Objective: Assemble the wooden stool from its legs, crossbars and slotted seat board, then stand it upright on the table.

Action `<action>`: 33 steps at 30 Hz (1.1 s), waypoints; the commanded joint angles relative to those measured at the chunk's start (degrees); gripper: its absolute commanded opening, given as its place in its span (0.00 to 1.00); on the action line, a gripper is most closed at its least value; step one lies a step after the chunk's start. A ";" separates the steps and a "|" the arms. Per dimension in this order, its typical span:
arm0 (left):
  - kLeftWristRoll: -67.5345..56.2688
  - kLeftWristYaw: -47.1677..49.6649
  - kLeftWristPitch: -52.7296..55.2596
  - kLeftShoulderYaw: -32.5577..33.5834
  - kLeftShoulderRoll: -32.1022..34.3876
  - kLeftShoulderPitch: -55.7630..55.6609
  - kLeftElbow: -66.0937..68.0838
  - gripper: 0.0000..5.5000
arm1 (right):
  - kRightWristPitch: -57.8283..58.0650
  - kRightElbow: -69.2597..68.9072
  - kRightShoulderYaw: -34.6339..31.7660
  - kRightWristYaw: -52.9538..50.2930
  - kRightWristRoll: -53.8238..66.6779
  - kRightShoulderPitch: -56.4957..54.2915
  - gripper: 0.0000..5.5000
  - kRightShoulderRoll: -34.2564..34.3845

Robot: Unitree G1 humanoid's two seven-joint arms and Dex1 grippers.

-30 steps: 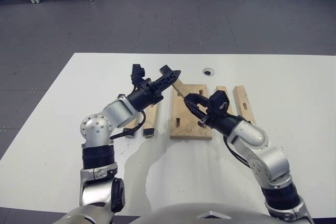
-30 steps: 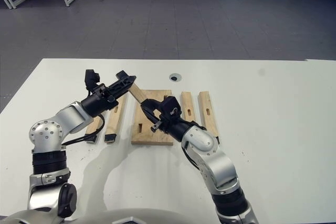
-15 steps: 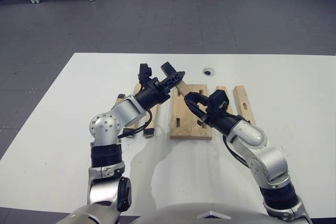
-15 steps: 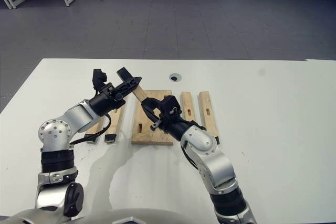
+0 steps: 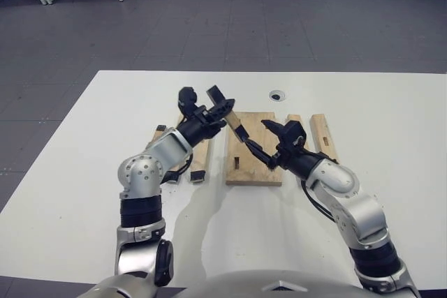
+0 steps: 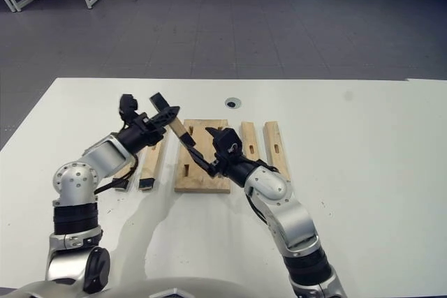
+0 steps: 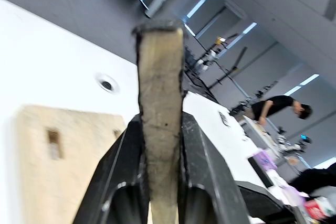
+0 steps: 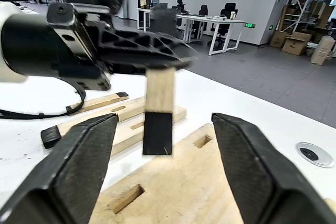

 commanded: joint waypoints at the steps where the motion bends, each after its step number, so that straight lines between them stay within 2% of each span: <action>1: 4.74 7.19 -4.80 6.31 3.12 -1.19 -5.57 0.08 | -0.43 2.19 -3.60 -5.81 -4.38 0.03 0.74 0.25; 3: 10.03 8.81 -6.78 6.57 5.85 0.76 -7.28 0.08 | 0.63 2.18 -5.48 -9.94 -6.41 2.77 0.82 1.25; 5: 19.29 9.59 -9.43 3.58 9.53 4.66 -5.67 0.08 | 1.39 1.37 -6.66 -12.64 -8.04 7.86 0.82 1.33; 10: 33.24 8.27 -18.19 -2.04 10.24 7.84 0.98 0.08 | 0.40 0.45 -5.61 -14.20 -9.93 14.23 0.82 2.04; 16: 35.21 5.08 -23.17 -2.78 6.64 5.71 4.21 0.08 | 0.22 1.50 -6.56 -13.79 -9.76 12.72 0.82 2.72; 33: 39.57 1.47 -27.37 -2.77 4.95 3.65 11.68 0.08 | 0.10 2.14 -6.26 -13.40 -10.16 11.29 0.82 3.22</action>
